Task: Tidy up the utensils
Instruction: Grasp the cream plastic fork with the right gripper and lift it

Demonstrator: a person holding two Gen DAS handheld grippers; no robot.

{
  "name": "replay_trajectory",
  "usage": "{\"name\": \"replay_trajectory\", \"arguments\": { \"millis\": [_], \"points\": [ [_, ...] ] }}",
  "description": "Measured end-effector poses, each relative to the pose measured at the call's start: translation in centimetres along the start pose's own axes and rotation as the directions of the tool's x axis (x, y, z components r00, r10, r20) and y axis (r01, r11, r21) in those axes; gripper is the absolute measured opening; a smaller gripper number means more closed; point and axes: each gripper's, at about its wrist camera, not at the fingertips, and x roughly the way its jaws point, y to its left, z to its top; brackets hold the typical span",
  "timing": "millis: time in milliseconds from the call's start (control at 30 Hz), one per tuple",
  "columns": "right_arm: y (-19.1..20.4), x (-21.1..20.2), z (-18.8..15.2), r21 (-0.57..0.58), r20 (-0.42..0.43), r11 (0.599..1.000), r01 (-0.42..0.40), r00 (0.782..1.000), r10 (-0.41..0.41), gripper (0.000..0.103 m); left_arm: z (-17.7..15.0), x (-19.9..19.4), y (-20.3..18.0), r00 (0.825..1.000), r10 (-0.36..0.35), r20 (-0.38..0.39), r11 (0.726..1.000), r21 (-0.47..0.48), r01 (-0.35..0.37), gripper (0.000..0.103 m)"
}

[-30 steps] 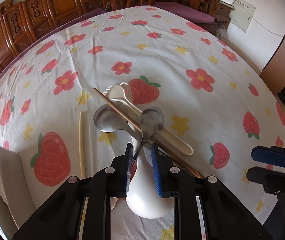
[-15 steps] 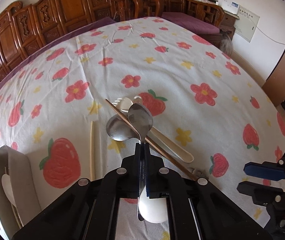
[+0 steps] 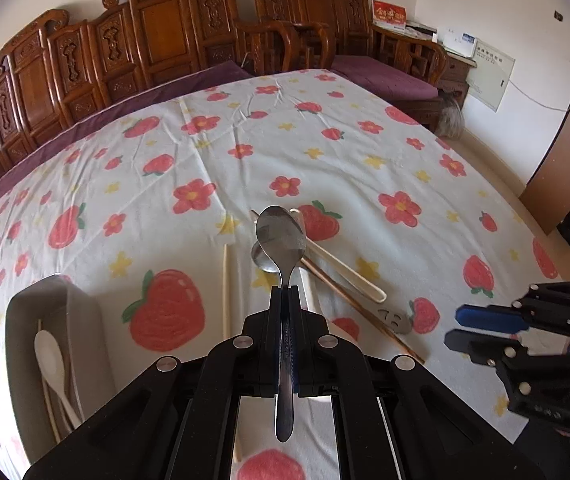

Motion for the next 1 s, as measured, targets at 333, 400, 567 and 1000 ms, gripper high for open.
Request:
{"name": "replay_trajectory", "arguments": {
  "millis": [333,400,567,1000],
  "points": [
    [0.1,2.3,3.6,-0.026,0.025,0.999,0.029,0.999,-0.028,0.022,-2.1,-3.8,2.1,0.999,-0.003,0.044,0.999,-0.034,0.005,0.003],
    [0.1,3.4,4.7,-0.039,0.018,0.999,0.034,0.999,-0.033,0.022,-2.6,-4.4,2.5,0.999,-0.006,0.052,0.999,-0.044,0.008,0.003],
    [-0.3,6.7,6.9,-0.069,-0.023,0.996,0.058,0.998,-0.060,0.022,-3.5,-5.8,3.1,0.998,-0.005,0.067,0.999,-0.052,0.009,0.003],
    [0.8,10.9,8.4,-0.113,-0.122,0.989,0.098,0.986,-0.112,0.022,-4.9,-8.3,4.9,0.996,0.003,0.094,0.998,-0.062,0.003,0.003]
  ]
}}
